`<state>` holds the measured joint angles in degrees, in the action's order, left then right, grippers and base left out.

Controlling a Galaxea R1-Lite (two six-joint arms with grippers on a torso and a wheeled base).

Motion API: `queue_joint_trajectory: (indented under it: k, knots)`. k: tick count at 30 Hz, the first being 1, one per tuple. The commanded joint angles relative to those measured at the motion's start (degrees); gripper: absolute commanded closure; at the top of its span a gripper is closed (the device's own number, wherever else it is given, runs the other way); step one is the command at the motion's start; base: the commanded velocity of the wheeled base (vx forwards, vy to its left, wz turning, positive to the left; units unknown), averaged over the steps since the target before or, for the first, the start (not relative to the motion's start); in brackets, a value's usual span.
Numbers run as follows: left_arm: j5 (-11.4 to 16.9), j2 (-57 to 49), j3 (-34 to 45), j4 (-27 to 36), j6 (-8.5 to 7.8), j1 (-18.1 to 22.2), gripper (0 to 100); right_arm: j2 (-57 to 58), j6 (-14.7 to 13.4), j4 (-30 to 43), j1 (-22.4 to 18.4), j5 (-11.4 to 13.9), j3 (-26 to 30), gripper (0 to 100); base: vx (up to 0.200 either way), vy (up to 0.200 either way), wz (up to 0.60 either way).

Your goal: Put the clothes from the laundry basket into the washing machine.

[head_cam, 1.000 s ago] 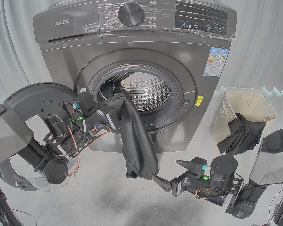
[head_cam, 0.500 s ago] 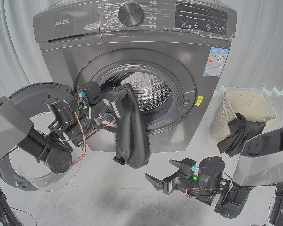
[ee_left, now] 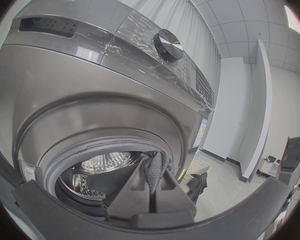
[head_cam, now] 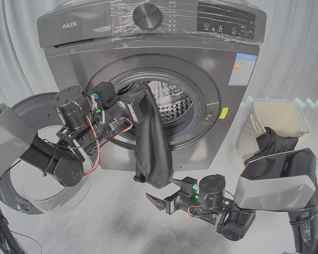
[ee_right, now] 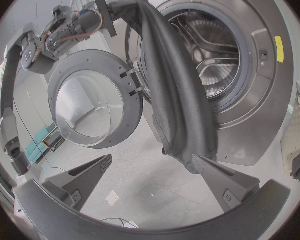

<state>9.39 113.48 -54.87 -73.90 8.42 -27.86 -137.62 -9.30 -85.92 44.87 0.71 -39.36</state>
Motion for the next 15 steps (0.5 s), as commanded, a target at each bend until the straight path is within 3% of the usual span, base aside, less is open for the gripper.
queue_joint_trajectory:
  k: [1, 15]
  knots:
    - [0.0, 0.2, -0.2, 0.0, 0.1, 0.0, 100, -7.2, -0.1, 3.8, -0.2, 0.3, -7.4, 0, 0.0, 0.0, 0.0]
    - [-0.1, -0.5, 0.0, -0.1, 0.1, 0.0, 100, -14.3, -0.1, 11.5, -2.7, 0.3, -20.5, 0, 0.0, 0.0, 0.0]
